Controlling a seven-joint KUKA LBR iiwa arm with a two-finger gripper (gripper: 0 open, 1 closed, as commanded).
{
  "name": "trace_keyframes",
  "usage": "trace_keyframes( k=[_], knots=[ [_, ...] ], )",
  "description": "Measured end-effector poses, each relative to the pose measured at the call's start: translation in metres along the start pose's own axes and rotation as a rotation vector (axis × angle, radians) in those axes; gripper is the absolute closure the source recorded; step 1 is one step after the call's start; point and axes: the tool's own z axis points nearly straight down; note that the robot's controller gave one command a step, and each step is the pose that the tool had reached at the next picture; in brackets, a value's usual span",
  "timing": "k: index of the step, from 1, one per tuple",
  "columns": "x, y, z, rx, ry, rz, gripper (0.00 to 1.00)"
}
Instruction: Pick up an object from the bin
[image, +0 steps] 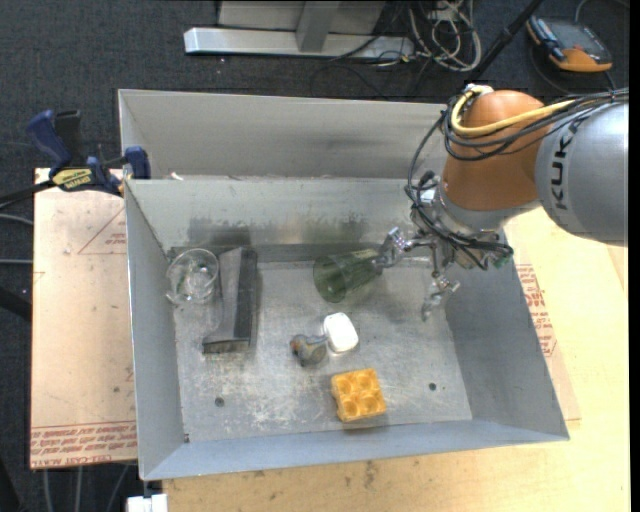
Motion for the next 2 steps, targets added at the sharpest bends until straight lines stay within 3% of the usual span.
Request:
trace_keyframes(
  k=[1,2],
  knots=[
    [0.000,0.001,0.000,0.000,0.001,0.000,0.00],
    [-0.030,0.033,-0.049,-0.002,0.003,-0.033,0.00]
  ],
)
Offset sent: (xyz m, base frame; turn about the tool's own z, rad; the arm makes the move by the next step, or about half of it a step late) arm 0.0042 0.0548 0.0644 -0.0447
